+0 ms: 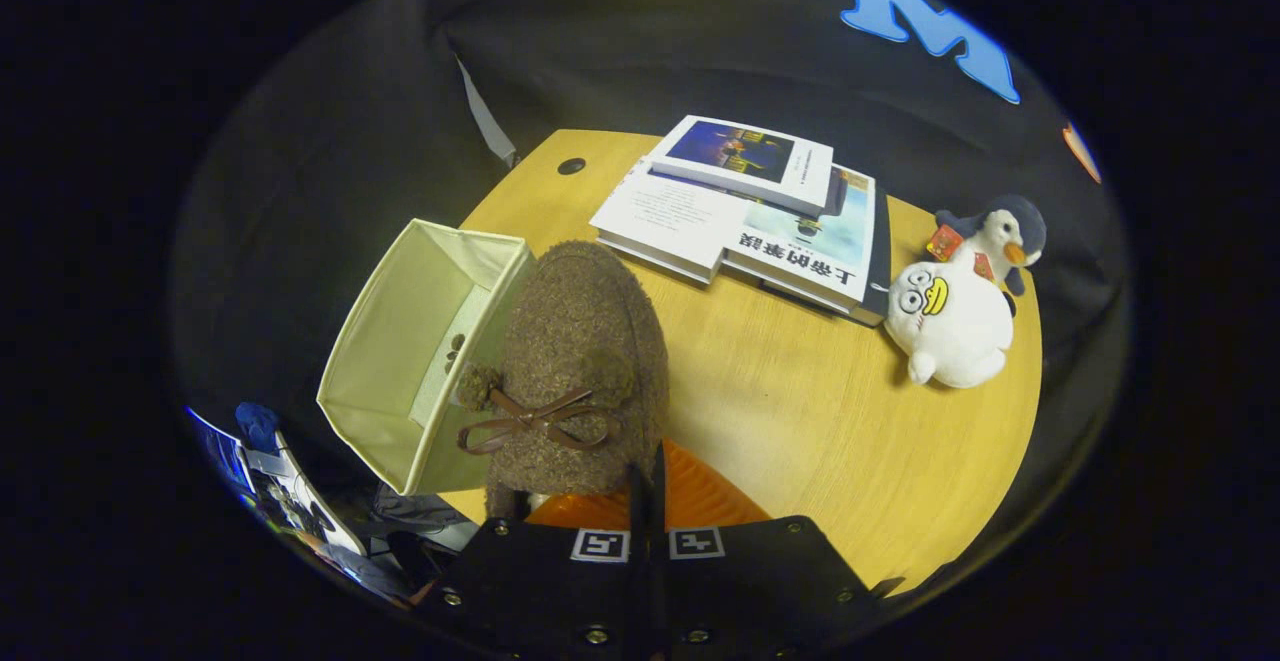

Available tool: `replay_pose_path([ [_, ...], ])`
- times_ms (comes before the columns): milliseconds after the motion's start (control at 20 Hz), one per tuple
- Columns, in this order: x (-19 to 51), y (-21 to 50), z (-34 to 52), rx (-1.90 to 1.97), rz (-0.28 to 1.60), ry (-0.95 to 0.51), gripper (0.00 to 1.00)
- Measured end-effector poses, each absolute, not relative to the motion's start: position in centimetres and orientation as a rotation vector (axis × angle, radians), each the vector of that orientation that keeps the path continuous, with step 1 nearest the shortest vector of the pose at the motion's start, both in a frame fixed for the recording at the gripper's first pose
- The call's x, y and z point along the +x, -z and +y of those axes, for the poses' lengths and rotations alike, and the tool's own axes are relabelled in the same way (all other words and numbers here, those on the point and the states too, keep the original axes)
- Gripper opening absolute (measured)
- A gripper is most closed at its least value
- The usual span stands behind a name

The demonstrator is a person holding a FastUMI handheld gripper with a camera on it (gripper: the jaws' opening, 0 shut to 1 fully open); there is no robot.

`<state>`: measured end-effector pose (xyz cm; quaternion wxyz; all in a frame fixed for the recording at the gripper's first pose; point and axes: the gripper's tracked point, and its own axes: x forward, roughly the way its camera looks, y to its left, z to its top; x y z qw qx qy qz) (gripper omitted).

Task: Open the storage box then place both shoes into the box .Put the left shoe in first, then the right shoe, with the right side of both shoes facing outward in a uniform manner.

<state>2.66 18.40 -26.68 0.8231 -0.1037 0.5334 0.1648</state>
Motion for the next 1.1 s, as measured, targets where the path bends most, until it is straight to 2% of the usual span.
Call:
replay_pose_path([
  [650,4.8,25.4,32.6,-0.226,1.127,-0.561,0.00],
  [1100,3.9,28.5,38.2,-0.256,1.201,-0.580,0.00],
])
